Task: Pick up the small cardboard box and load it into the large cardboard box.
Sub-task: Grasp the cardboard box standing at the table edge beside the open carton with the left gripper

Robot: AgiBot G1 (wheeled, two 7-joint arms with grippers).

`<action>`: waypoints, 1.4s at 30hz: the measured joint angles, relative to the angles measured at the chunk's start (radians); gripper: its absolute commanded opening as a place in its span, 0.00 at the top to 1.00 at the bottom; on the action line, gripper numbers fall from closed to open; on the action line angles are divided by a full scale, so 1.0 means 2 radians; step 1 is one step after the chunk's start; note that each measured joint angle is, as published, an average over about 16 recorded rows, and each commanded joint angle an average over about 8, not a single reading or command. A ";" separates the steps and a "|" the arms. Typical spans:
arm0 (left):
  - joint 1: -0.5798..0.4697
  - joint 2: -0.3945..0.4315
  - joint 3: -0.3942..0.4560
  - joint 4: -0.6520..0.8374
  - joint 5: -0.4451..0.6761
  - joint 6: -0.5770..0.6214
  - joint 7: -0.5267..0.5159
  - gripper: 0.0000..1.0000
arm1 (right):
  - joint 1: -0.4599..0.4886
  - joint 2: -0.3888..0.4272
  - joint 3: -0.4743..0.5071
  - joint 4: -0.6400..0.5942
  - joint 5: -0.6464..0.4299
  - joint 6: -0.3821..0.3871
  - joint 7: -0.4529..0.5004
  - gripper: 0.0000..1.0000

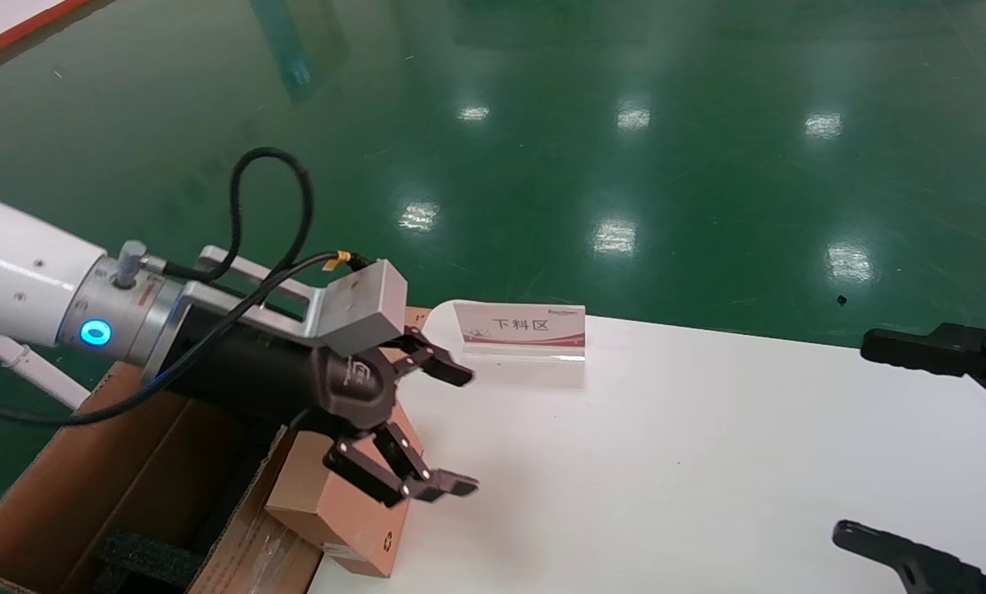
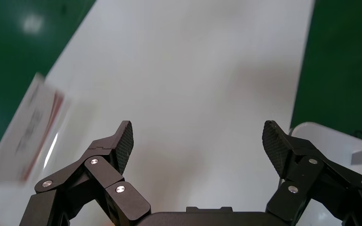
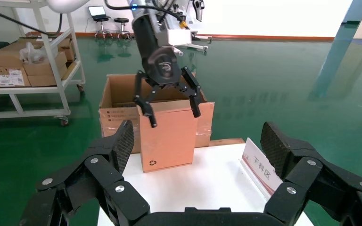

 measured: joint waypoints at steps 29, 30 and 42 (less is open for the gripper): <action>-0.238 0.022 0.259 -0.005 0.106 0.000 -0.286 0.00 | 0.000 0.000 -0.001 0.000 0.001 0.000 -0.001 1.00; -0.246 0.023 0.269 -0.005 0.109 0.001 -0.294 0.00 | 0.000 0.000 -0.001 0.000 0.001 0.000 -0.001 1.00; -0.326 0.031 0.388 -0.006 0.114 -0.001 -0.377 0.00 | 0.000 0.001 -0.001 0.000 0.001 0.001 -0.001 1.00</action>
